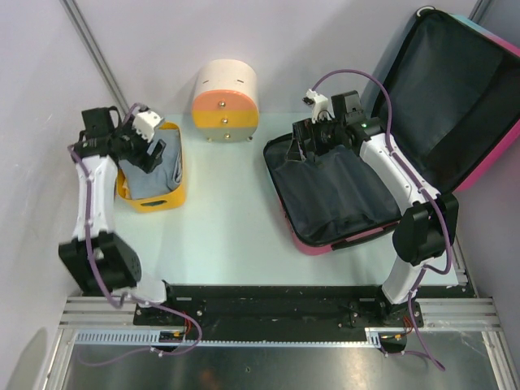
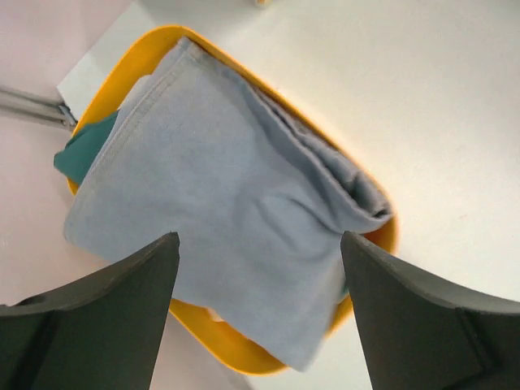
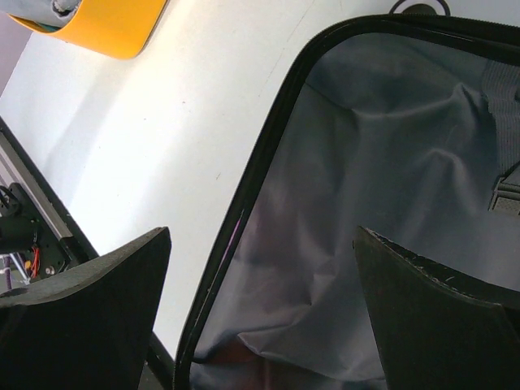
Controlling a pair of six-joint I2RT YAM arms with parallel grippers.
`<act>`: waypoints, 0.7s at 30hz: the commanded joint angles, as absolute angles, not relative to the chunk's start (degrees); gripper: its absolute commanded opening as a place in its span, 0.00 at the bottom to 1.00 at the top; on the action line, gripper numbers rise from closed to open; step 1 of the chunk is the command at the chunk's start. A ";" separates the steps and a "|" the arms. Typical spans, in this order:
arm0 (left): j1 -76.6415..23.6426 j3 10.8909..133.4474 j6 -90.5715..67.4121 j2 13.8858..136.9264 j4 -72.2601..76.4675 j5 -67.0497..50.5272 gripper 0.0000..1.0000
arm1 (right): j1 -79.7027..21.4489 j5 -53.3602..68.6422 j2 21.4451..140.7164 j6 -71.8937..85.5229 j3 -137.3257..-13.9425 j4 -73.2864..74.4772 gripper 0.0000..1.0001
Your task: Open, take out, and arrange the luggage
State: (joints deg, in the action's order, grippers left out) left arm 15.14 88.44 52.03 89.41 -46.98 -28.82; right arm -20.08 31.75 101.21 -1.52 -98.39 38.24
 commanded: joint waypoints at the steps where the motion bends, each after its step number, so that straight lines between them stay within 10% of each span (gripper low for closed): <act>1: 16.34 78.51 25.56 78.68 -48.08 -31.11 0.84 | -20.30 31.12 100.46 -1.67 -100.72 36.91 0.99; 10: 16.79 55.99 1.85 59.24 -47.02 -17.59 0.86 | -20.04 27.86 98.79 -3.95 -97.57 37.53 0.99; 21: 17.23 61.32 1.66 82.51 -33.06 -8.18 0.82 | -18.02 26.46 97.30 -4.66 -94.92 37.53 1.00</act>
